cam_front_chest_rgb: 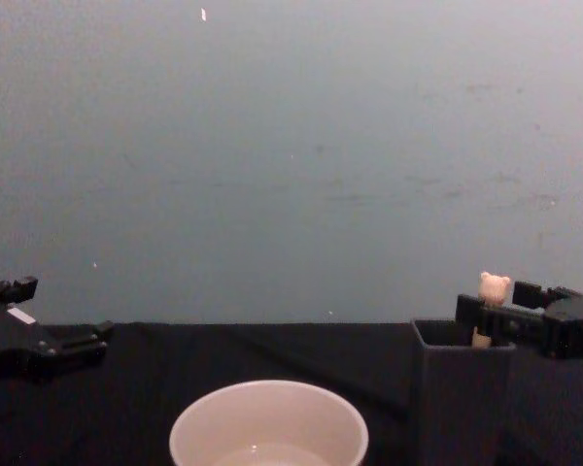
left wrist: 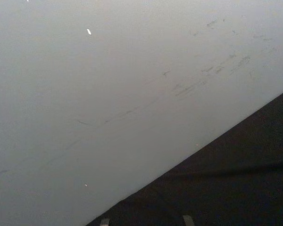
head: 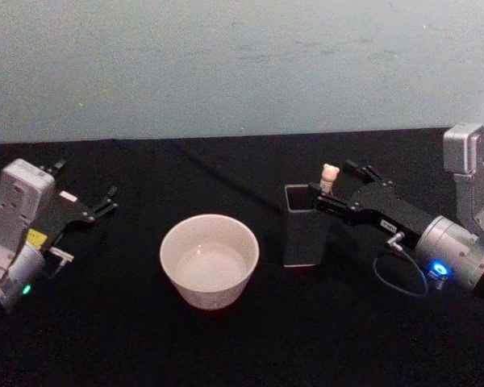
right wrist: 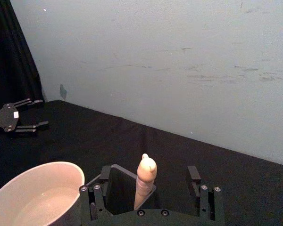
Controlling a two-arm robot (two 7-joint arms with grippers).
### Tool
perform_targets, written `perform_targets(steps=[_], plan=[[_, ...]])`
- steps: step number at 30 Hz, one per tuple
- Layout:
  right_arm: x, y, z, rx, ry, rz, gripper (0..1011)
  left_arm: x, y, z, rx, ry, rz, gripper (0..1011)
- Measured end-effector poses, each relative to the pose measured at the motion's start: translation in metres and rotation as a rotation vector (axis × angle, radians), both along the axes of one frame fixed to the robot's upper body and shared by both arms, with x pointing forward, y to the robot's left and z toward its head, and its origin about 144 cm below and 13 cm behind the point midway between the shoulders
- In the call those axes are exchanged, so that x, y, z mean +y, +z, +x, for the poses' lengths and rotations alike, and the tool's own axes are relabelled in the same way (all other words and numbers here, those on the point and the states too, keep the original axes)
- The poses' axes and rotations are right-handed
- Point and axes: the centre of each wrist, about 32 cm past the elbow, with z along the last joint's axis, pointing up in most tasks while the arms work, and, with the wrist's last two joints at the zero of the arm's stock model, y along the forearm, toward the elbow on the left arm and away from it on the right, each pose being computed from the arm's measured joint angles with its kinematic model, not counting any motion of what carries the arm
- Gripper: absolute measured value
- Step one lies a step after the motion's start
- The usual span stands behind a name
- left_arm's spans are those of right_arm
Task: Pick up the stirring spoon with one hand, stir inside the cup, then place it back in its original position.
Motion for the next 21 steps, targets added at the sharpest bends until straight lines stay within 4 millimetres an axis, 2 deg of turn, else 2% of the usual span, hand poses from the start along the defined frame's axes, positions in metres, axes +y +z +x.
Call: perform_targets(steps=[21], plan=[[0.0032, -0.0007, 0.0056, 0.009, 0.000, 0.002, 1002, 0.0000, 0.0000, 0.0000, 0.000, 0.000, 0.000, 1001]])
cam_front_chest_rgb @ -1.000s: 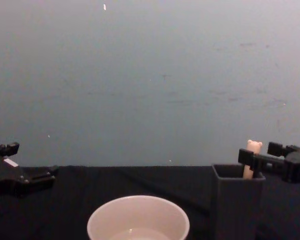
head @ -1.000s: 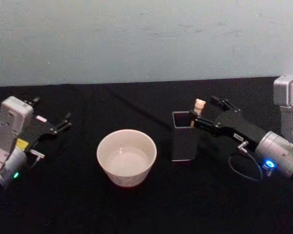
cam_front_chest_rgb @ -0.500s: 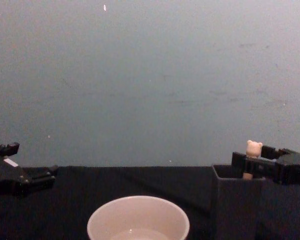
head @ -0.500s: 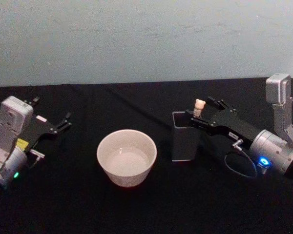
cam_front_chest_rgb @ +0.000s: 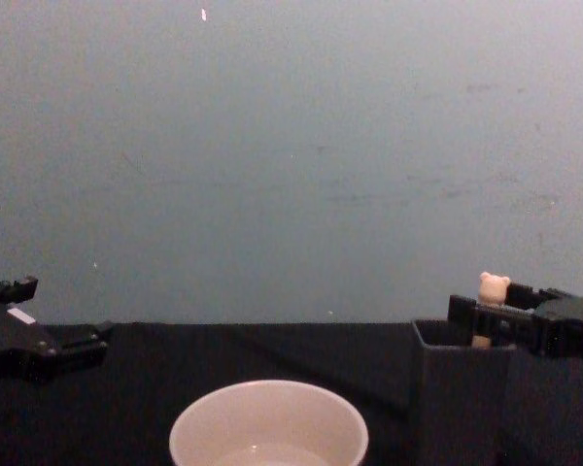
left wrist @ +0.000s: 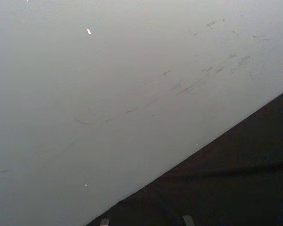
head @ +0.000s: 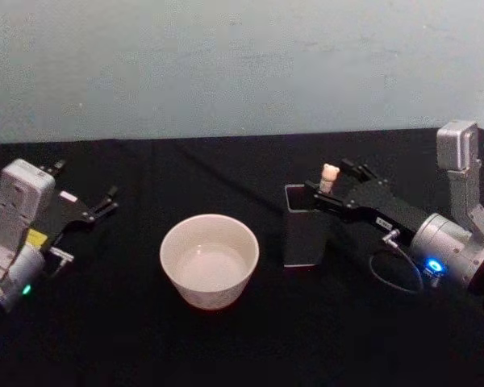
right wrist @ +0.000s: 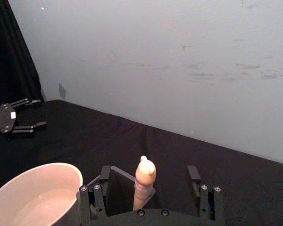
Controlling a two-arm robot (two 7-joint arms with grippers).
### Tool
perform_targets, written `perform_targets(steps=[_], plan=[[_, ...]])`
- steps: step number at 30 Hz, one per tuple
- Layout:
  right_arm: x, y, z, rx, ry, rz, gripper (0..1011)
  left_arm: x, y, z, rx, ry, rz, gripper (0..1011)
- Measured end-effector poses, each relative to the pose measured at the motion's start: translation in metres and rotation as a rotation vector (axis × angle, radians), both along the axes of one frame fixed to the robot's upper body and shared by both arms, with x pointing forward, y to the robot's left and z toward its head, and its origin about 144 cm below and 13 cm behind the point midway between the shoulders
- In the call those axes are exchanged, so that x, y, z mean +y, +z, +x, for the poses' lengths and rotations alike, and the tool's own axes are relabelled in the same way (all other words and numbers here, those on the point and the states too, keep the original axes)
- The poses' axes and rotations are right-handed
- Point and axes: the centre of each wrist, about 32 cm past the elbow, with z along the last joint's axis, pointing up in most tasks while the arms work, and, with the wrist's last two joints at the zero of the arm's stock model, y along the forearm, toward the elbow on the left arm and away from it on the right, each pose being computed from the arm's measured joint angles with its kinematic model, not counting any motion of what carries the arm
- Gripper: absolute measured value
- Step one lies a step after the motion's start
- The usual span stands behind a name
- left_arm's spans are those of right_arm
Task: Pick up the stirring spoon with one hand, stir inside the cup, then place it back in its original position.
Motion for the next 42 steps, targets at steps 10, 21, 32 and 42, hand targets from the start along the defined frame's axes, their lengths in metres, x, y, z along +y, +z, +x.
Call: perform_targets(steps=[10, 21, 32, 42], plan=[[-0.0001, -0.0001, -0.0002, 0.000, -0.001, 0.000, 976, 0.0000, 0.0000, 0.0000, 0.000, 0.000, 0.000, 1001], [0.0000, 0.0000, -0.0002, -0.001, -0.001, 0.000, 706, 0.0000, 0.0000, 0.0000, 0.000, 0.000, 0.000, 1001], [-0.0001, 0.0000, -0.0002, -0.002, -0.001, 0.000, 342, 0.0000, 0.0000, 0.0000, 0.000, 0.000, 0.000, 1001], [0.0000, 0.0000, -0.0001, -0.002, -0.001, 0.000, 212, 0.0000, 0.0000, 0.0000, 0.000, 0.000, 0.000, 1001]])
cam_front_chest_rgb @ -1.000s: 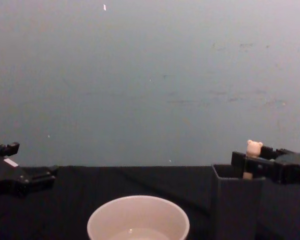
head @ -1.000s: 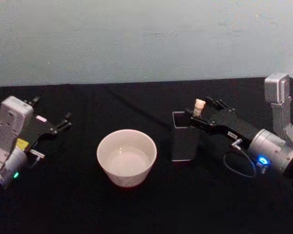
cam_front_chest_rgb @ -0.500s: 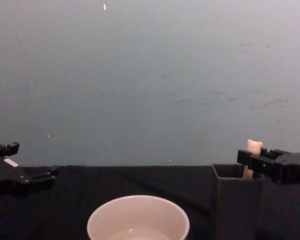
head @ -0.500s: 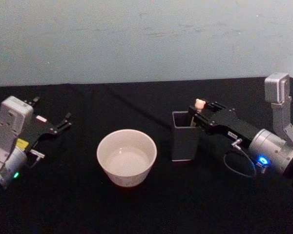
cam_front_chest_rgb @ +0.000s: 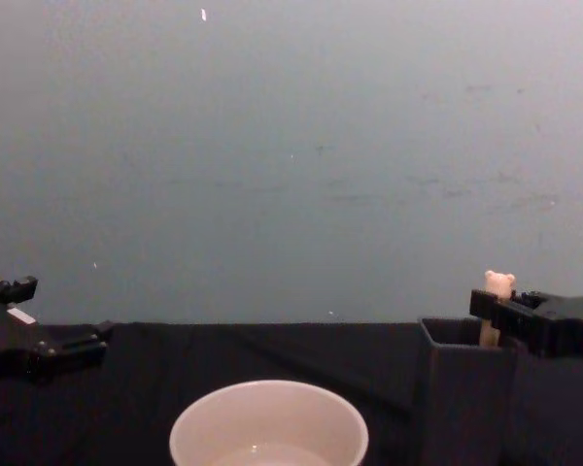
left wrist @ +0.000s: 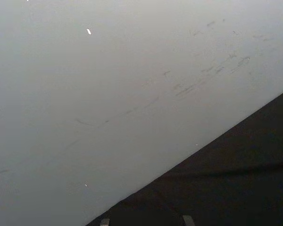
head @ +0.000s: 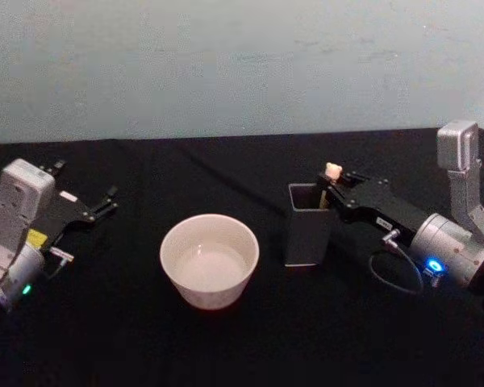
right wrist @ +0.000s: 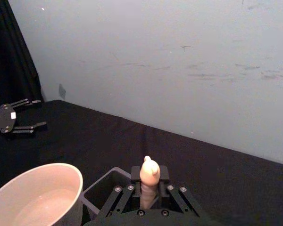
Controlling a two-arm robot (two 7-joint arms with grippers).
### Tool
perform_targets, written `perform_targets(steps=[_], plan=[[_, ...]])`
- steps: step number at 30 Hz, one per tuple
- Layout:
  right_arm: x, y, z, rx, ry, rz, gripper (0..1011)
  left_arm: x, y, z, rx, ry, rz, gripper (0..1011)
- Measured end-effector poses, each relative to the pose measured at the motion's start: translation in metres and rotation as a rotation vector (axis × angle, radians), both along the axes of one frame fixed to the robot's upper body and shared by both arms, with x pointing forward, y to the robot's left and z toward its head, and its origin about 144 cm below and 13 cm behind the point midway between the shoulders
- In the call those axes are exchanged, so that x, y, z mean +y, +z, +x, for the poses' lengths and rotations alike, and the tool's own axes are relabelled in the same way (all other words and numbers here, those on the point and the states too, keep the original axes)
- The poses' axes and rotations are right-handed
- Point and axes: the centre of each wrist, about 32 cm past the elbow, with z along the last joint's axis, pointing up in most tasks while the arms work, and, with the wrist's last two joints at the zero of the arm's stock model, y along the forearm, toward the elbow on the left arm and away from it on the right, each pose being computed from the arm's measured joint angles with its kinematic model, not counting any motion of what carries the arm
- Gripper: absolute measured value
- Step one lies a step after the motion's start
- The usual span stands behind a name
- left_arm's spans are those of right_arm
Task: Pick up the stirring spoon with one hand, stir inside the cup, then place it back in its original position.
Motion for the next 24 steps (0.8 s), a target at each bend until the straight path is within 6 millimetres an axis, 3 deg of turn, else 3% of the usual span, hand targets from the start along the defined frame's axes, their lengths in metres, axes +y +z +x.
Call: perform_targets(steps=[24], plan=[[-0.002, 0.011, -0.002, 0.007, 0.014, 0.043, 211, 0.000, 0.000, 0.000, 0.000, 0.000, 0.000, 1001]])
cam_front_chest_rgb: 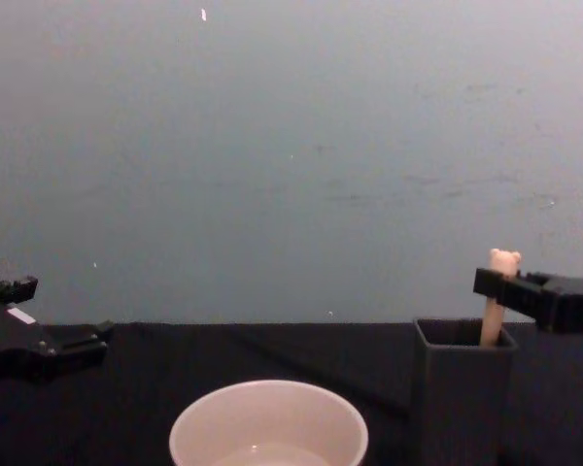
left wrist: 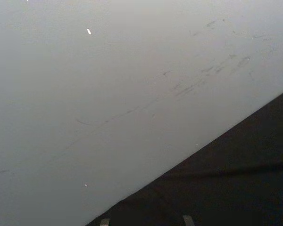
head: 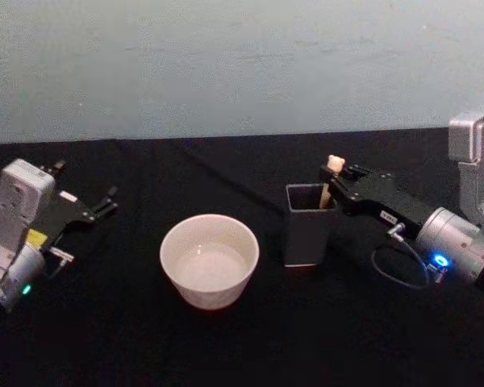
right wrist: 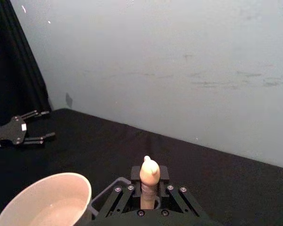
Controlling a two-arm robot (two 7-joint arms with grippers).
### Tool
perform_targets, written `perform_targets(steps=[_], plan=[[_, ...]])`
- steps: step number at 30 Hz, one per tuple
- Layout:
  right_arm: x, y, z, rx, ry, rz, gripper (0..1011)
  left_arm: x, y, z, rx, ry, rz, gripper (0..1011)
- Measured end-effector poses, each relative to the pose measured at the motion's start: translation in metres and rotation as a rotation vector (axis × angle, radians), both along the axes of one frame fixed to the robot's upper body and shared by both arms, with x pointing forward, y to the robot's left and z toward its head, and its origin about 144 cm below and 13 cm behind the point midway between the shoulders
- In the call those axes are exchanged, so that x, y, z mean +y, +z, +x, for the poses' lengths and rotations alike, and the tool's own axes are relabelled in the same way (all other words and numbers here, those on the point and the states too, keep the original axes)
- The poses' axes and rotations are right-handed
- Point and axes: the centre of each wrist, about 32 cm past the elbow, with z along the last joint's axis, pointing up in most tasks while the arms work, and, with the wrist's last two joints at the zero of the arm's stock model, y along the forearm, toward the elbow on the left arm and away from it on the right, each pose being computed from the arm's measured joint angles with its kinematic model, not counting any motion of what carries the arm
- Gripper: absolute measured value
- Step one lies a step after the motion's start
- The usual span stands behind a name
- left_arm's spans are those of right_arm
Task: Pick up the stirring spoon with one hand, stir inside the cup, then place it back in its original position.
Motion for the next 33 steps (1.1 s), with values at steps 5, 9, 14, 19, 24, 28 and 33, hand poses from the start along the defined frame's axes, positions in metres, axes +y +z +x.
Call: perform_targets(steps=[5, 9, 14, 19, 24, 28, 33], plan=[[-0.001, 0.010, -0.003, -0.018, -0.002, 0.015, 212, 0.000, 0.000, 0.000, 0.000, 0.000, 0.000, 1001], [-0.001, 0.018, -0.004, -0.033, -0.003, 0.027, 211, 0.000, 0.000, 0.000, 0.000, 0.000, 0.000, 1001], [-0.001, 0.026, -0.004, -0.052, 0.003, 0.040, 211, 0.000, 0.000, 0.000, 0.000, 0.000, 0.000, 1001], [0.002, 0.036, -0.001, -0.082, 0.009, 0.056, 212, 0.000, 0.000, 0.000, 0.000, 0.000, 0.000, 1001], [0.004, 0.044, 0.002, -0.112, 0.011, 0.072, 212, 0.000, 0.000, 0.000, 0.000, 0.000, 0.000, 1001], [0.008, 0.051, 0.006, -0.142, 0.020, 0.087, 211, 0.000, 0.000, 0.000, 0.000, 0.000, 0.000, 1001], [0.012, 0.057, 0.011, -0.162, 0.036, 0.098, 212, 0.000, 0.000, 0.000, 0.000, 0.000, 0.000, 1001]])
